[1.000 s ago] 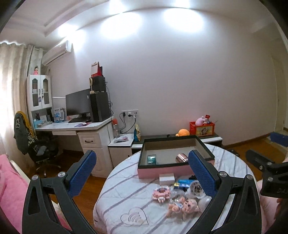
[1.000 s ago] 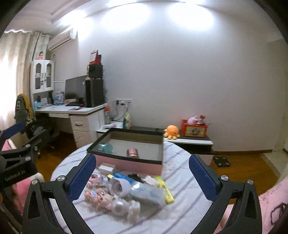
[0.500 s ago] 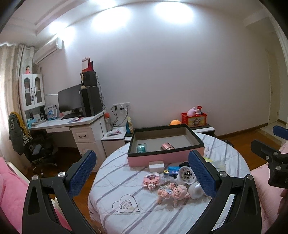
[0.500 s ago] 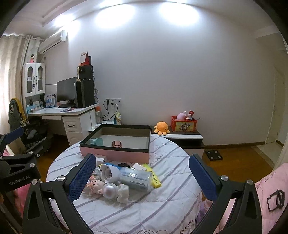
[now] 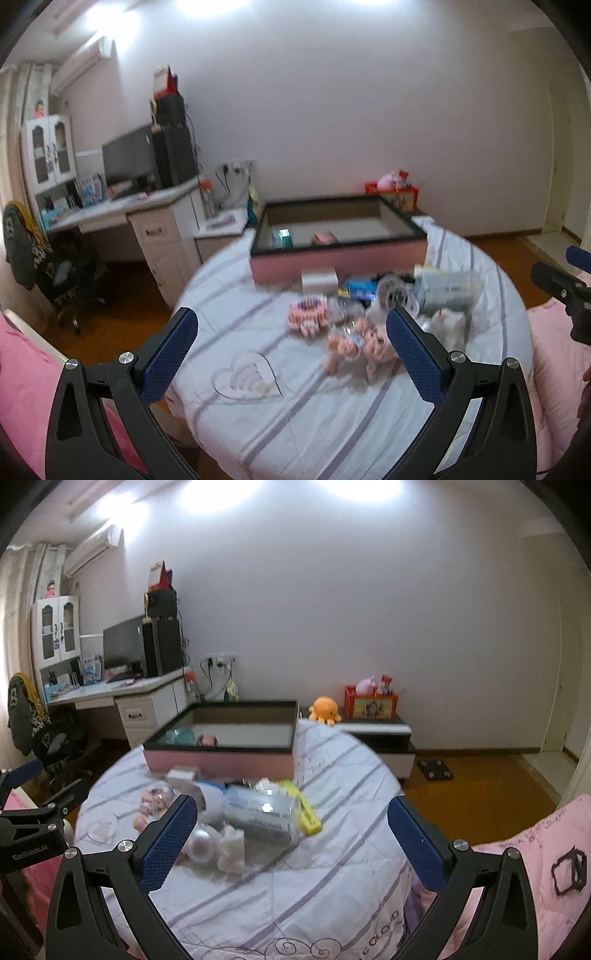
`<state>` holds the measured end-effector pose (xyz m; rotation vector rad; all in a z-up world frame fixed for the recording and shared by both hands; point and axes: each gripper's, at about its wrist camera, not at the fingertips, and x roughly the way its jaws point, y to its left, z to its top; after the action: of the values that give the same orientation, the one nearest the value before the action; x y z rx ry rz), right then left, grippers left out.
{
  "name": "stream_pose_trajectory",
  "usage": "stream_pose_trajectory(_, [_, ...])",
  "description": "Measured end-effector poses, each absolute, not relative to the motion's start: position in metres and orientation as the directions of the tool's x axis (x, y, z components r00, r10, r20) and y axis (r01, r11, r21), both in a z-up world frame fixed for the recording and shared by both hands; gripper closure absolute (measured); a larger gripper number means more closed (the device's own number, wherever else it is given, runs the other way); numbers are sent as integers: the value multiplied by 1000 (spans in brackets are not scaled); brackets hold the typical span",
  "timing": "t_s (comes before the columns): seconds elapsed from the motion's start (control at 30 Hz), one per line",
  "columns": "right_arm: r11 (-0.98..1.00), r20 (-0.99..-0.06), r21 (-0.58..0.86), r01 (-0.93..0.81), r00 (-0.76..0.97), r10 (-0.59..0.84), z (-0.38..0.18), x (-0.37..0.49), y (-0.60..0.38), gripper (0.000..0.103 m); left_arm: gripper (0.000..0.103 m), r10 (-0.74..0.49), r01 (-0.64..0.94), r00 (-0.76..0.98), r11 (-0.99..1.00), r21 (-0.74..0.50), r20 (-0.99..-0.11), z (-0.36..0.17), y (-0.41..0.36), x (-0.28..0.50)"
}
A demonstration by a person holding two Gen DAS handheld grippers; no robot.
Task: Organize rigid objects
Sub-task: 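Withdraw both tools from the box back over the bed, then grasp the pink doll with the left gripper while the right grasps the silver-ball figure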
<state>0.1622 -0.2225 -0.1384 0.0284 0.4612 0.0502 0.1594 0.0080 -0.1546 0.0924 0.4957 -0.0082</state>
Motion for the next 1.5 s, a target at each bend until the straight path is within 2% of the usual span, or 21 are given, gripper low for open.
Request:
stream_pose_trajectory(0.27, [998, -534, 53, -16, 845, 42, -171, 184, -241, 0, 0, -109, 140, 810, 990, 10, -577, -191, -28, 185])
stream_pose_trajectory(0.4, [999, -559, 51, -12, 828, 39, -180, 190, -247, 0, 0, -84, 123, 799, 992, 25, -595, -201, -30, 195])
stream_pose_trajectory(0.7, [987, -630, 79, -138, 760, 157, -209, 213, -201, 0, 0, -12, 31, 787, 999, 21, -617, -203, 12, 200])
stream_pose_trajectory(1.03, [975, -678, 101, -200, 704, 214, -220, 237, -163, 0, 0, 1, 29, 786, 999, 39, -618, -204, 29, 196])
stream_pose_trajectory(1.17, [968, -677, 158, -195, 692, 250, -222, 242, -166, 0, 0, -3, 32, 781, 999, 35, -624, -204, 32, 196])
stream_pose_trajectory(1.23, [963, -674, 180, -201, 688, 270, -222, 243, -166, 6, 0, -6, 38, 779, 999, 37, -627, -205, 31, 196])
stream_pose_trajectory(1.37, [945, -669, 214, -248, 668, 326, -221, 241, -167, 32, 0, -16, 49, 772, 998, 34, -635, -207, 27, 198])
stream_pose_trajectory(1.5, [947, -664, 202, -249, 676, 319, -220, 234, -171, 34, 0, -46, 83, 764, 996, 28, -644, -209, 16, 199])
